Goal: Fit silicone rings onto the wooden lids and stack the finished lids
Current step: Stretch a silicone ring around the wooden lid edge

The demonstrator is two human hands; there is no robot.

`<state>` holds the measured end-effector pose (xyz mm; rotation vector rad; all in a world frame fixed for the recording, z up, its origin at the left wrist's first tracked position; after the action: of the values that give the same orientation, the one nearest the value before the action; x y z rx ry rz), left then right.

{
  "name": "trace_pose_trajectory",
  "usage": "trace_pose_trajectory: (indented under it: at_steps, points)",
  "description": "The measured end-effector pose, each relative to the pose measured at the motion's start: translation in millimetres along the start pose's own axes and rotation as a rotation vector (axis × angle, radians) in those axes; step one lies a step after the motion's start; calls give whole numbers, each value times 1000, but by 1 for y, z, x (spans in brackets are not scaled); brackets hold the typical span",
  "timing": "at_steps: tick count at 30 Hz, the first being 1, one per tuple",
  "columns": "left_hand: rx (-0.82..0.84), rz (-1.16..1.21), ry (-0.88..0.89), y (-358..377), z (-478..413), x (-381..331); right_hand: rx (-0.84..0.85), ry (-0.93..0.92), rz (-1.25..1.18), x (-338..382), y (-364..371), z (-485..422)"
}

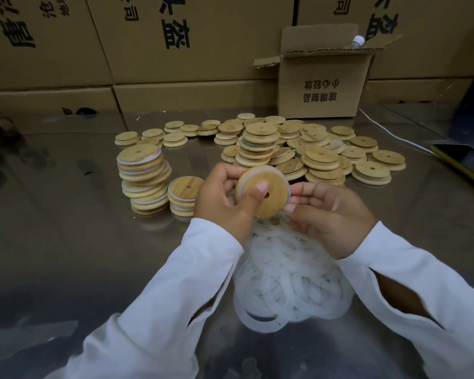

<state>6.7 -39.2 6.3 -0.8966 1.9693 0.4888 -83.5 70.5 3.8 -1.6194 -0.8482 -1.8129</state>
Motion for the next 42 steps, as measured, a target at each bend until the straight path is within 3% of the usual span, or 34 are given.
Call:
trace_pose_trajectory:
  at_steps: [5,10,15,20,29,37,42]
  points:
    - [15,-130,99,-1,2,-1,62,82,15,-1,-1,-3]
    - [-34,-123,146,-1,2,-1,28,29,98,3,1,0]
    - [-38,-124,142,-1,2,-2,84,82,30,5,1,3]
    - [-41,-67,82,0,0,-2,96,115,-23,5,0,2]
    - [-64,134,-211,1,0,10,-120,29,34,2,-4,1]
    - [-41,95,-105,0,1,4,-118,65,-16,5,-3,-1]
    - [-20,86,-159,0,-1,2,-127,51,-12,5,-6,-1]
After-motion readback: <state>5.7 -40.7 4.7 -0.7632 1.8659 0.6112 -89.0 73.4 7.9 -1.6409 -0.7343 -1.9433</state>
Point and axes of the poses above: each hand's wrist, its own z-axis away from the middle knuckle, its own y-axis out of the palm, x = y × z, the point moved 2 cm from there along -z, towards the middle knuckle, and after that the axes turned 9 degrees about y, right-handed, at the moved point
